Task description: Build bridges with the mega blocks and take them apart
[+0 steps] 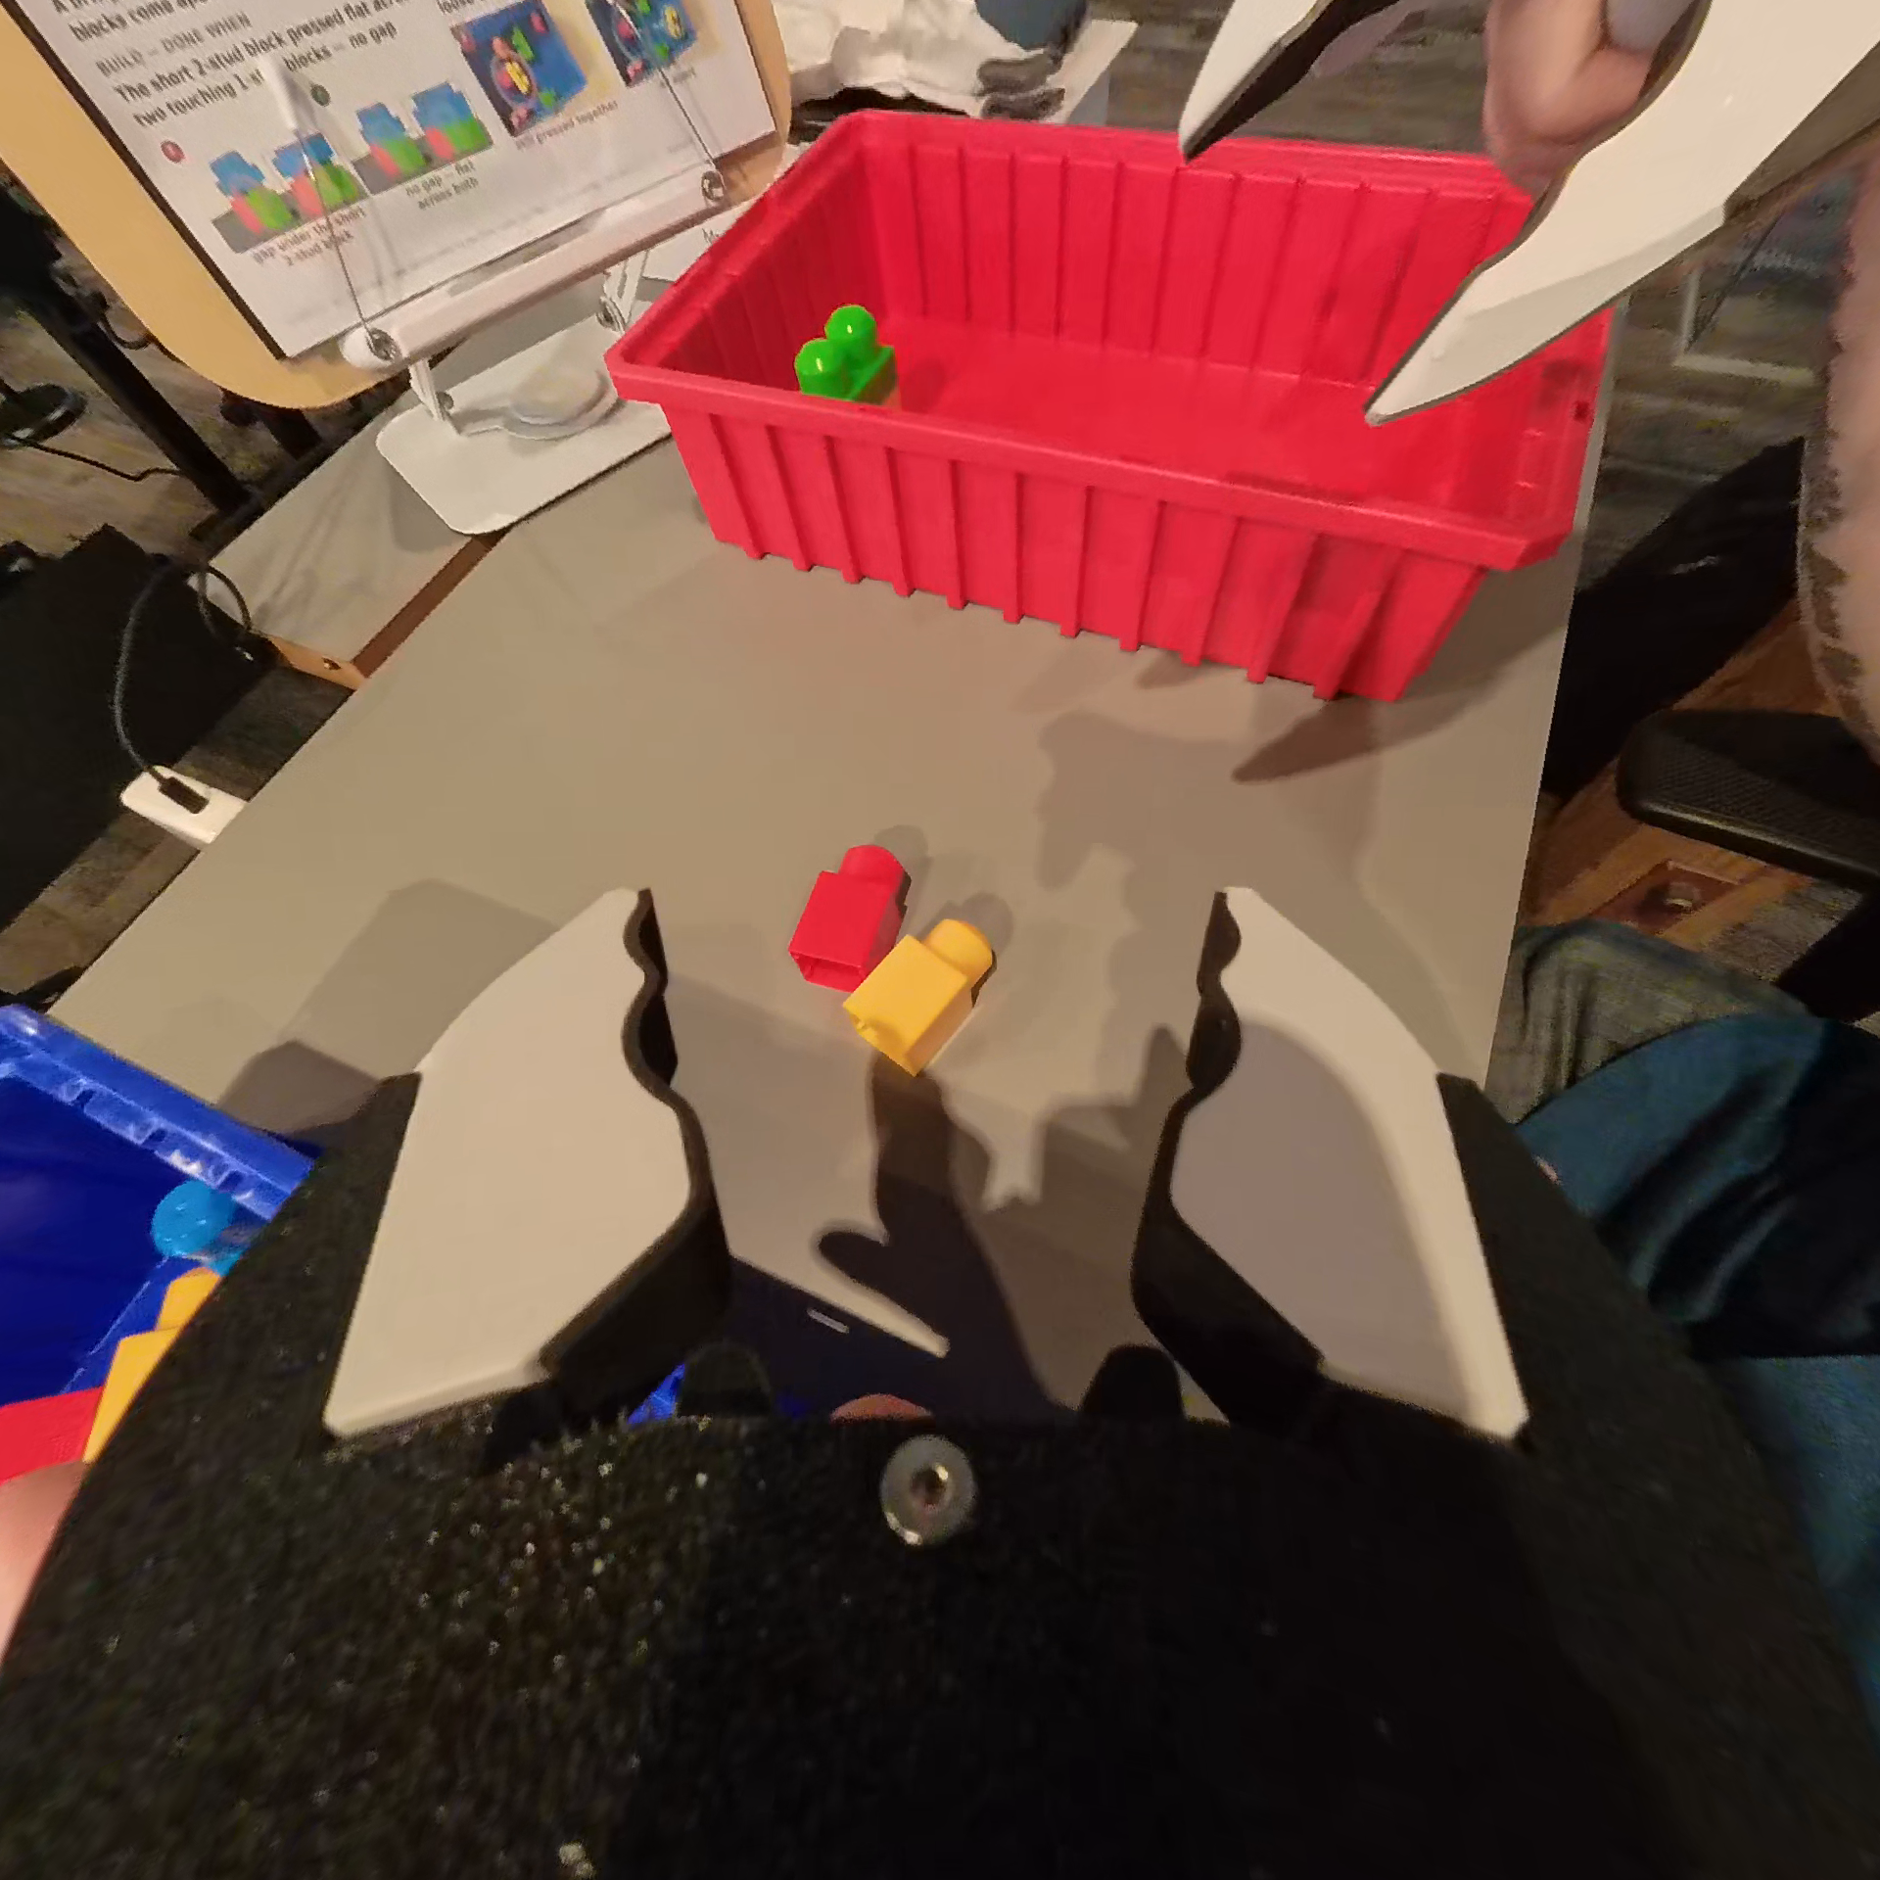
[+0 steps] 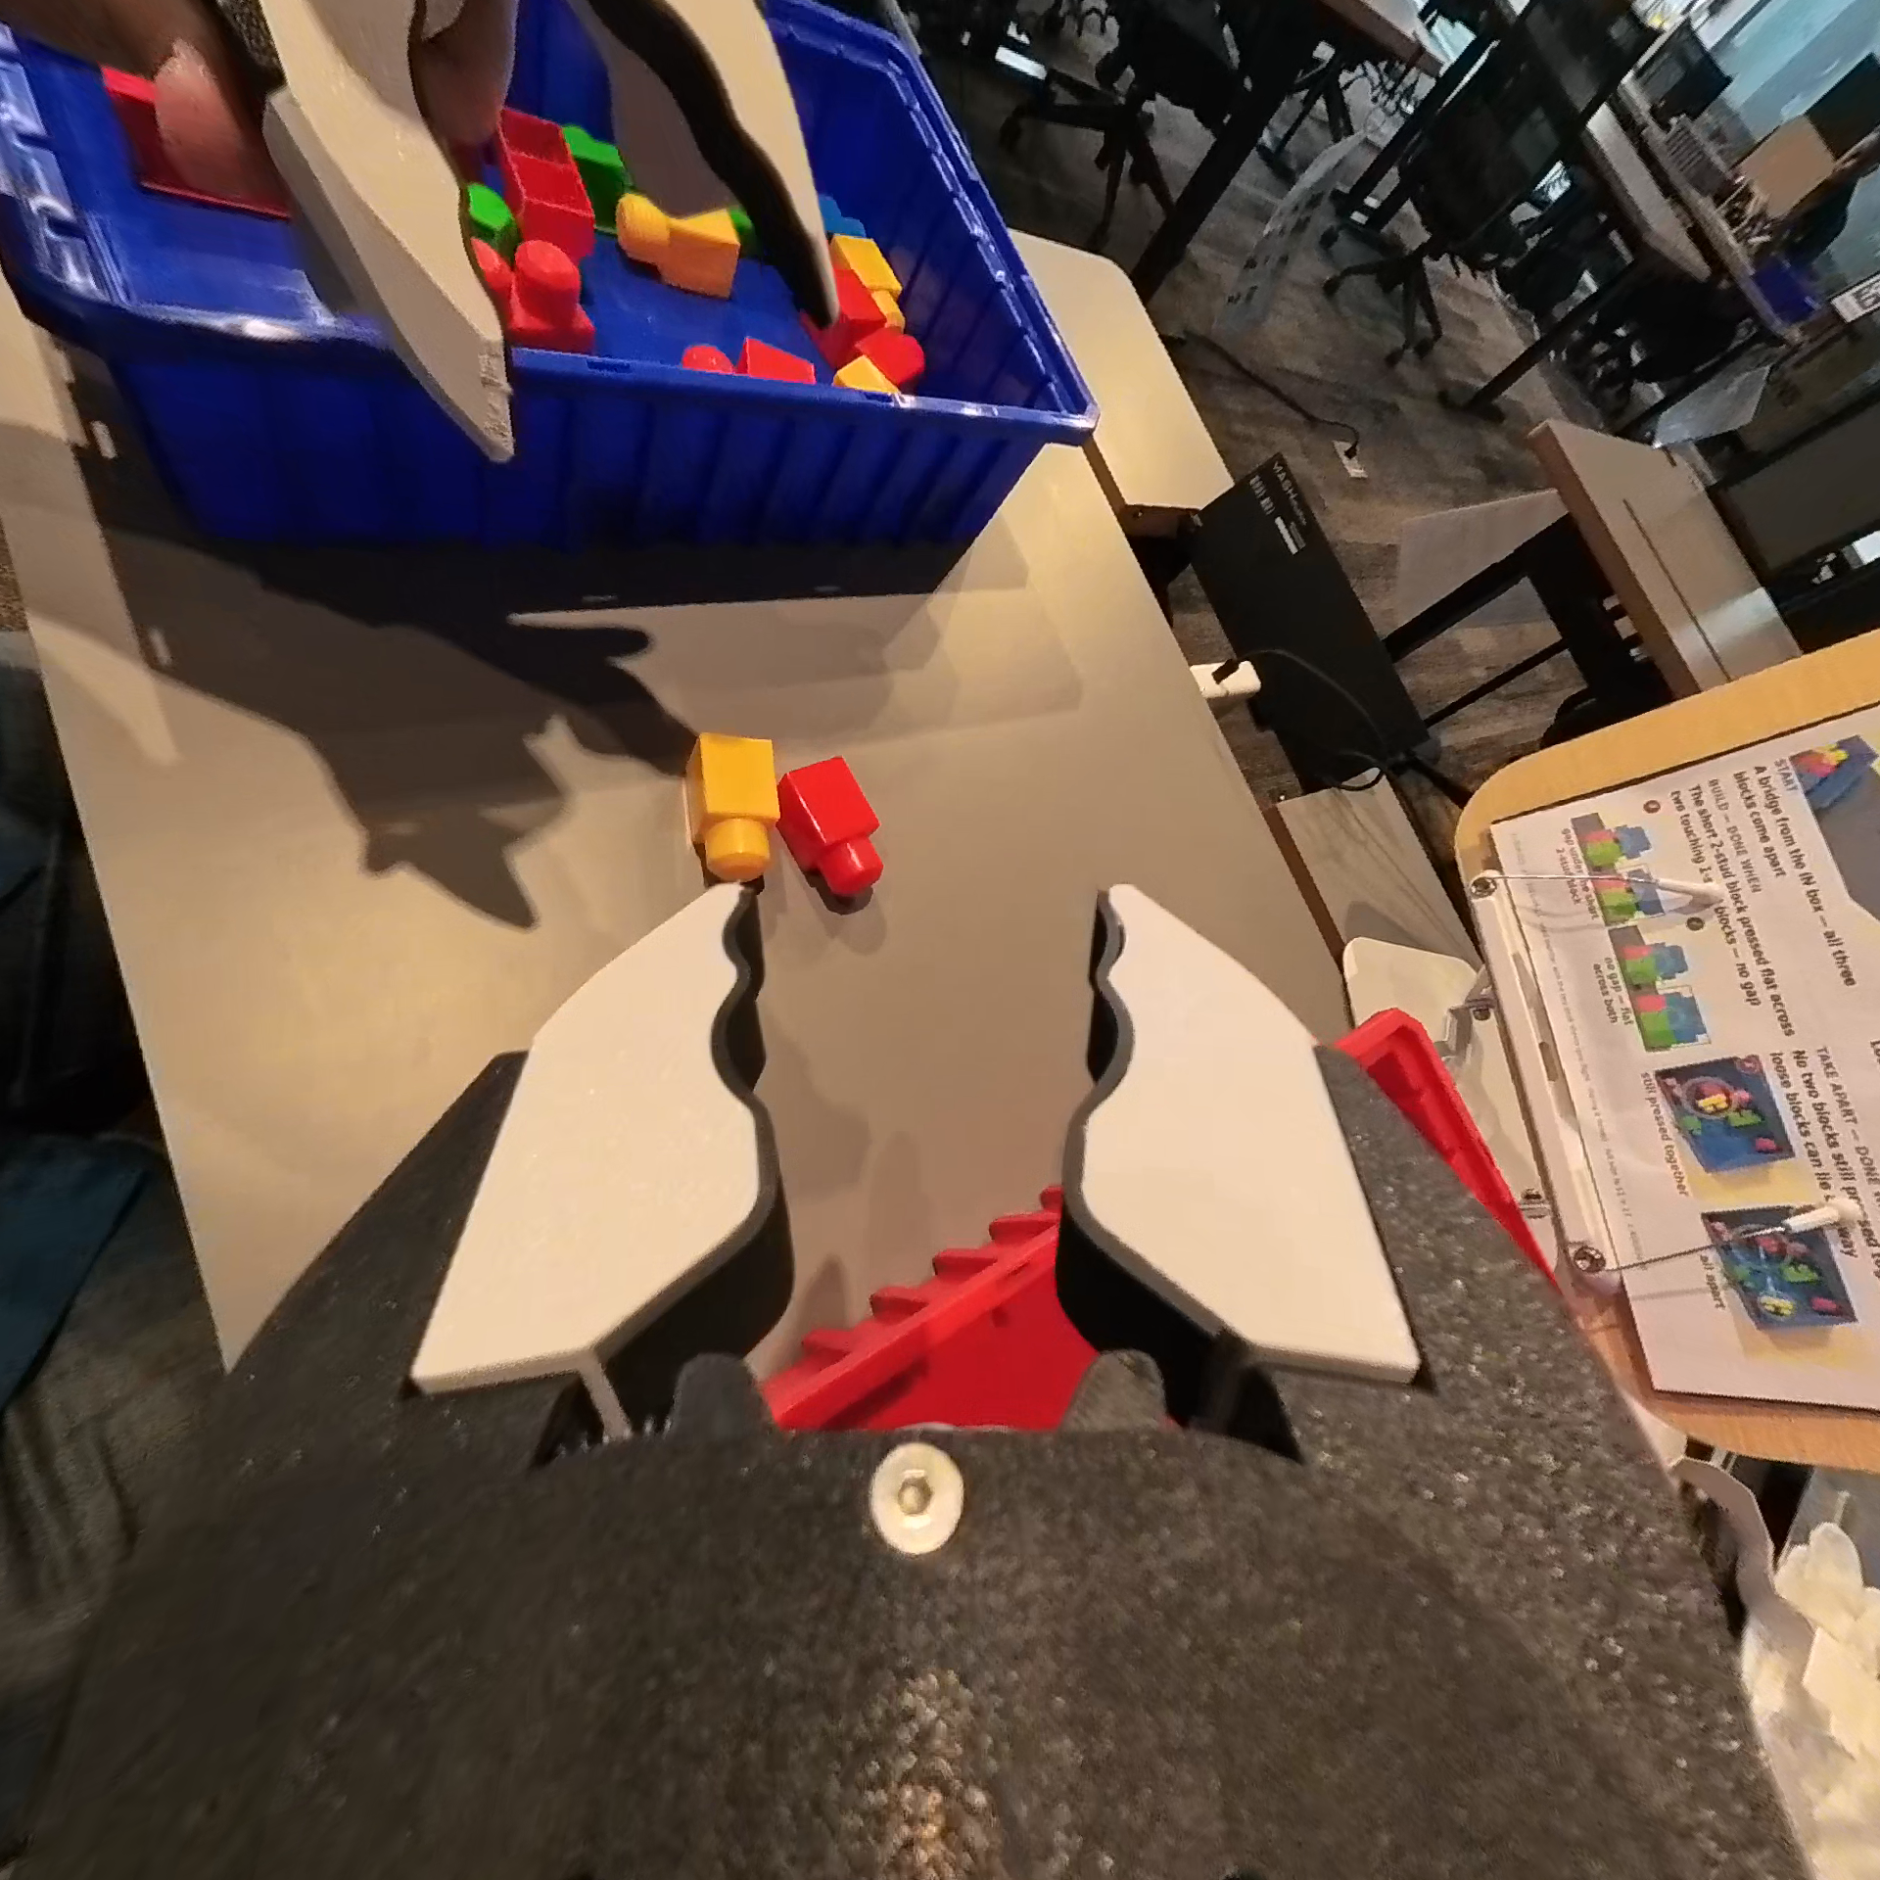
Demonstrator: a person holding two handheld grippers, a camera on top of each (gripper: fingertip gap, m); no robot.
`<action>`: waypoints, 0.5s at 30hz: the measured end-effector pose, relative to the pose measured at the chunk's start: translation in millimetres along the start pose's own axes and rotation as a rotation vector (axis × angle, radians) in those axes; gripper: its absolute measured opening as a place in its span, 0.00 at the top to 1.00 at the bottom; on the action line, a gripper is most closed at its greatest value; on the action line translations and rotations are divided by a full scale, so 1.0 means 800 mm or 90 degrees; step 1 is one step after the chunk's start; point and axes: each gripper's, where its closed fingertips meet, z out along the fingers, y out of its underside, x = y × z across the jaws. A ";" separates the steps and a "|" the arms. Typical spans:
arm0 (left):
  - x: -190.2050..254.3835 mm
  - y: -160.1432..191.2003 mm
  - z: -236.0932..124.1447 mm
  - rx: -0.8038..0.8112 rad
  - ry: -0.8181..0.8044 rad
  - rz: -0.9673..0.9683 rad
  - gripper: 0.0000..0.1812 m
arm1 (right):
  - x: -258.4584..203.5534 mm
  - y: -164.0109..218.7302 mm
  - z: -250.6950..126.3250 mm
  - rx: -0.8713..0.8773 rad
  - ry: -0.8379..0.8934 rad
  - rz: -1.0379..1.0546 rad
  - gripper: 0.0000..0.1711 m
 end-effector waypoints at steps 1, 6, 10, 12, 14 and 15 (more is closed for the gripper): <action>-0.001 -0.002 -0.001 0.005 -0.002 0.001 0.45 | 0.000 -0.001 0.000 0.004 0.003 -0.002 0.64; -0.001 -0.010 -0.006 0.032 -0.005 0.001 0.44 | 0.003 -0.013 -0.004 0.029 0.020 -0.015 0.64; 0.003 -0.015 -0.006 0.043 -0.007 0.009 0.44 | 0.003 -0.020 -0.010 0.046 0.032 -0.024 0.64; 0.006 -0.017 -0.006 0.047 -0.006 0.013 0.44 | 0.003 -0.023 -0.012 0.051 0.036 -0.027 0.64; 0.008 -0.018 -0.005 0.048 -0.004 0.014 0.44 | 0.002 -0.025 -0.014 0.054 0.038 -0.030 0.64; 0.009 -0.018 -0.005 0.050 -0.004 0.014 0.44 | 0.001 -0.026 -0.014 0.055 0.039 -0.032 0.64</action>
